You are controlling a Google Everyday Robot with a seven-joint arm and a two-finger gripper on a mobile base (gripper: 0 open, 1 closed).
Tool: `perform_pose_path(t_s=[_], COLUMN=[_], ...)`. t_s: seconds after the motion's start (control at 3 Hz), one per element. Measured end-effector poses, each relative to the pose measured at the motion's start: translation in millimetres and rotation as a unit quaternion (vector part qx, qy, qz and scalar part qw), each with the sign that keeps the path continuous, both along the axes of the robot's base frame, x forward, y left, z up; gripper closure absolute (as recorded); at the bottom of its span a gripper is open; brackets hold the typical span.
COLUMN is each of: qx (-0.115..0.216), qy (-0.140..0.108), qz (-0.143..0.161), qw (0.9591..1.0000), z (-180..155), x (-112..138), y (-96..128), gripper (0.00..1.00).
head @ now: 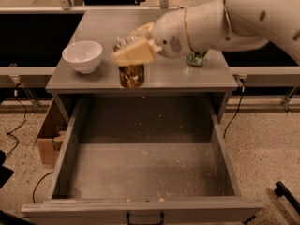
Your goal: Pick orange can from top drawer and place on counter
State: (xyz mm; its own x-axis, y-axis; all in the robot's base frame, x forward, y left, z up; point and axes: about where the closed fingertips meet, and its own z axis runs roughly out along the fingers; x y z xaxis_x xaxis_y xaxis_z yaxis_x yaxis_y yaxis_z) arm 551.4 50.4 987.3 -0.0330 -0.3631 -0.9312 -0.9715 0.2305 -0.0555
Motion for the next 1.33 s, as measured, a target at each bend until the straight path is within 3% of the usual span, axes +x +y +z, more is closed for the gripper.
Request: perform_pose_path(t_s=[0.33, 0.67, 1.0, 1.33], qx=[0.010, 0.015, 0.031, 0.031], qy=[0.016, -0.007, -0.036, -0.036], qz=[-0.032, -0.082, -0.090, -0.089], qw=[0.9993, 0.9965, 0.9949, 0.9949], z=[26, 67, 109, 109], x=[65, 131, 145, 145], y=[14, 33, 46, 46], gripper=[1.00, 1.00, 1.00, 1.00])
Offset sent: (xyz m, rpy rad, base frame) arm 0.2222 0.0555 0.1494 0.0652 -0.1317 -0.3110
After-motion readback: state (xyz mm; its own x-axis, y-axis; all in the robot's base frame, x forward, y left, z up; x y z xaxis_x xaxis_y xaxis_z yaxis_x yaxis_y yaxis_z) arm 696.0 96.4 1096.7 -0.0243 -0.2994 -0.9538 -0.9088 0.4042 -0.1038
